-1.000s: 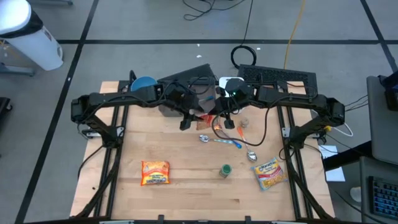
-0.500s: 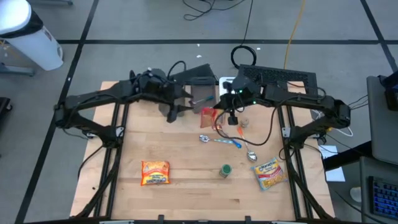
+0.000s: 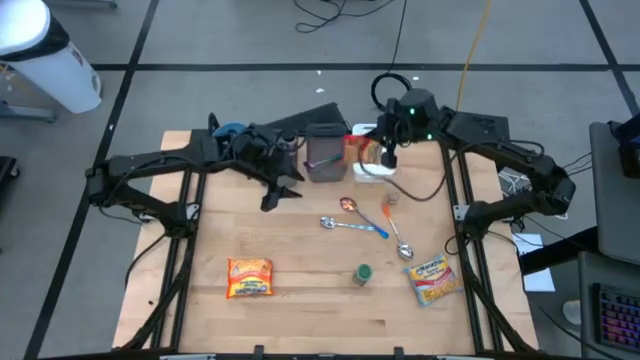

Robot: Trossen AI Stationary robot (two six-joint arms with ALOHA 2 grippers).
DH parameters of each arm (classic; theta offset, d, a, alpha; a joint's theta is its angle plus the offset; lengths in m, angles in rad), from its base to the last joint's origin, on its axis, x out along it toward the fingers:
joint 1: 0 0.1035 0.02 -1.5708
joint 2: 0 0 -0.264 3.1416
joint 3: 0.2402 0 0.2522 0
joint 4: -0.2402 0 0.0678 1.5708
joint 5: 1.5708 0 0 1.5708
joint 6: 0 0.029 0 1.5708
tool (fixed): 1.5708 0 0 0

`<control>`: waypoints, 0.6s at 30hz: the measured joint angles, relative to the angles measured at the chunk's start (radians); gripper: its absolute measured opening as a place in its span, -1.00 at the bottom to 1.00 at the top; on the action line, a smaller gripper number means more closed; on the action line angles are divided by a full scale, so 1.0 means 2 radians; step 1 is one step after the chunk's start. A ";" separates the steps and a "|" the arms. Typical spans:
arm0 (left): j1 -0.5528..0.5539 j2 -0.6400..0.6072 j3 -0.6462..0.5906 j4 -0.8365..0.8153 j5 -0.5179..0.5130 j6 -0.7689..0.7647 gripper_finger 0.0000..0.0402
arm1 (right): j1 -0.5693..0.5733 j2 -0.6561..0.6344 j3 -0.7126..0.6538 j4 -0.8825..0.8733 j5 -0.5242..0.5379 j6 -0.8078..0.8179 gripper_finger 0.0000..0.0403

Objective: Pick & Place Food Item
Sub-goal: Put the red noodle pack into the white bin

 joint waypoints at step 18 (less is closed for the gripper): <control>-0.021 0.000 -0.162 0.235 0.062 -0.069 0.19 | -0.142 0.090 0.000 0.042 -0.101 0.003 -1.00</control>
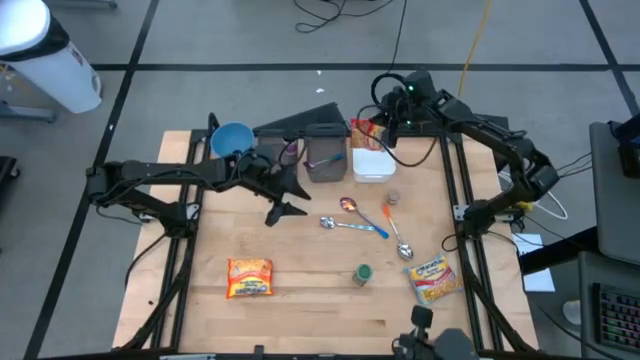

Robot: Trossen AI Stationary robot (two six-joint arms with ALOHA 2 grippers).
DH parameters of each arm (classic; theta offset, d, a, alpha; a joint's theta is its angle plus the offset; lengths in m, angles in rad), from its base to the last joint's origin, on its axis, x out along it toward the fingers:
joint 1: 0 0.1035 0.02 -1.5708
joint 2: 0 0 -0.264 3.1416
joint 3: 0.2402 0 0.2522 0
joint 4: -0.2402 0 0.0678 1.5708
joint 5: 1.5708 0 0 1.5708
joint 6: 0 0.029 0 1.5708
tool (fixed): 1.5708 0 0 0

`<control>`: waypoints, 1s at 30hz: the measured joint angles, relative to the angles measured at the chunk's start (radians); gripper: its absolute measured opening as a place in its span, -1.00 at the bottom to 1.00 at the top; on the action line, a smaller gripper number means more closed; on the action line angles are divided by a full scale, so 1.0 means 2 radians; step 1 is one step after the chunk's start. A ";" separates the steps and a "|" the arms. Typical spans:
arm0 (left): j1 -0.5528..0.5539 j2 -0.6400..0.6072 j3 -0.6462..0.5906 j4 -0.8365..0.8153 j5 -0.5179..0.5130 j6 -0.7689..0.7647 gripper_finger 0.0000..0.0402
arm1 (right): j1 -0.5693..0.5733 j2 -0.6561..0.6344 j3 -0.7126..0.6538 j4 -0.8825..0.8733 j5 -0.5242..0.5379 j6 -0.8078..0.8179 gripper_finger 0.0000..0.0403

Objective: Pick & Place Food Item
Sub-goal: Put the red noodle pack into the white bin

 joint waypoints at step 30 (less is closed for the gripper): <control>-0.013 0.000 0.000 0.001 -0.002 0.002 0.19 | -0.052 0.016 -0.050 0.057 0.000 -0.013 -1.00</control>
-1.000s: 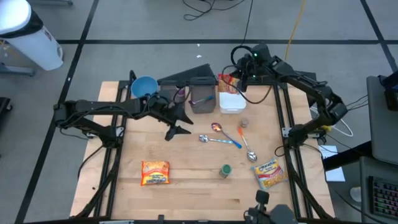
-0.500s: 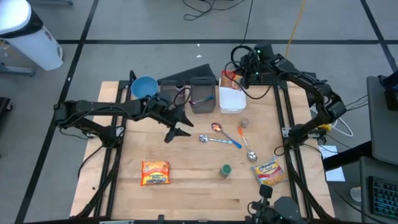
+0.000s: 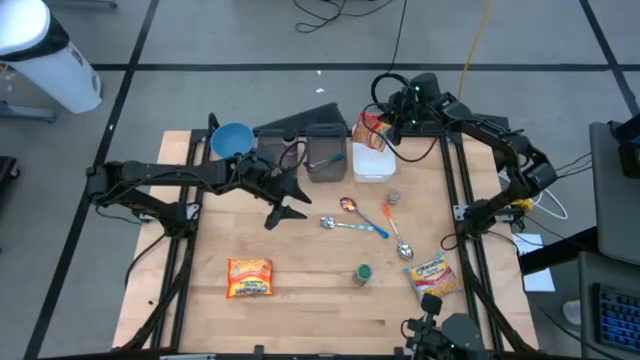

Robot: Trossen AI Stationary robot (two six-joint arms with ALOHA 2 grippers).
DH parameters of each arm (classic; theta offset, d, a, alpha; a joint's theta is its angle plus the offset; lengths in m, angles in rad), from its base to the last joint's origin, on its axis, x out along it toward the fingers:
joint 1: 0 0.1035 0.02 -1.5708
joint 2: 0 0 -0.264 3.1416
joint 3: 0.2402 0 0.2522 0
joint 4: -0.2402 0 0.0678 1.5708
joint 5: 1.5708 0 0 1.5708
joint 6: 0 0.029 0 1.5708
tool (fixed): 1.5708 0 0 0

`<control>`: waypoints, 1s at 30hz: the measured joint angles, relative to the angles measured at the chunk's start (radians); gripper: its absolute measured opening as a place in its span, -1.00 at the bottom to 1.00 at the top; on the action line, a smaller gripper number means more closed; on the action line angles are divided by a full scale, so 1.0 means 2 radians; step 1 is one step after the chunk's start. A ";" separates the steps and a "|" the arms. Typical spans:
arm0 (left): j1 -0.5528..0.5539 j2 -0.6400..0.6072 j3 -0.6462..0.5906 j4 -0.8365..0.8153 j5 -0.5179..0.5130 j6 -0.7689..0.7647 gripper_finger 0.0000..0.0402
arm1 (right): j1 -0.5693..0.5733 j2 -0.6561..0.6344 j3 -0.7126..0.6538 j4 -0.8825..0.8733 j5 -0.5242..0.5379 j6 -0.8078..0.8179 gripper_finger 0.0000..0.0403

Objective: Pick & Place Food Item
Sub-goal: Put the red noodle pack into the white bin

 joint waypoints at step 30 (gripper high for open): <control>0.000 0.000 0.000 0.022 -0.003 0.000 0.19 | -0.024 0.039 -0.007 0.024 -0.002 -0.023 -1.00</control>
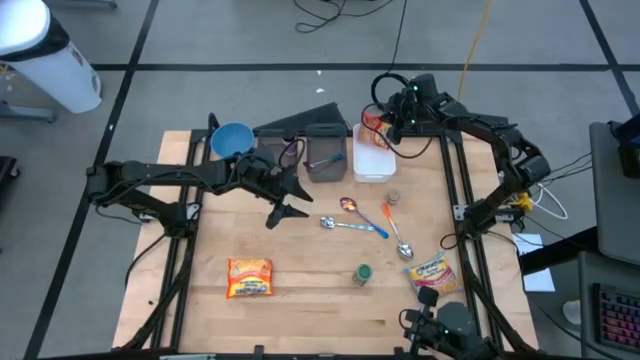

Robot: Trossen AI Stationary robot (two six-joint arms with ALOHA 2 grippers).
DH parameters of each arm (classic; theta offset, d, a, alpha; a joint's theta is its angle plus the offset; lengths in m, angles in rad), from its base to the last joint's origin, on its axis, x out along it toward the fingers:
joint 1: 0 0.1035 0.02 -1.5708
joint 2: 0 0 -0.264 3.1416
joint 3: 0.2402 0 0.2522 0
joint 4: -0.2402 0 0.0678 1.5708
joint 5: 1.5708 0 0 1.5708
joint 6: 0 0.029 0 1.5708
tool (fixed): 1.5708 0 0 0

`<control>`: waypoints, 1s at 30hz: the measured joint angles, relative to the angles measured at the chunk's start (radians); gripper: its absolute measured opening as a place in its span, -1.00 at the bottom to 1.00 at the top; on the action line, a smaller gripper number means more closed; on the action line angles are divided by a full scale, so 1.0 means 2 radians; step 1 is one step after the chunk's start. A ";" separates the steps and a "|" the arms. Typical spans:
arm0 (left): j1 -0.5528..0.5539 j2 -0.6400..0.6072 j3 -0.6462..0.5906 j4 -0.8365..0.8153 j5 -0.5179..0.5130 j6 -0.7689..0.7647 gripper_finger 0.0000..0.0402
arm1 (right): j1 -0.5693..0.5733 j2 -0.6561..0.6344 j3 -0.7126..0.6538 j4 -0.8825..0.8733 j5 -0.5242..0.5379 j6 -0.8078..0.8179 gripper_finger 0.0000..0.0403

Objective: Pick & Place Food Item
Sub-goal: Put the red noodle pack into the white bin

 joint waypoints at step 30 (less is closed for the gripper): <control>0.000 0.000 0.000 0.000 0.000 0.001 0.19 | 0.005 0.024 0.001 0.040 0.002 0.003 -0.79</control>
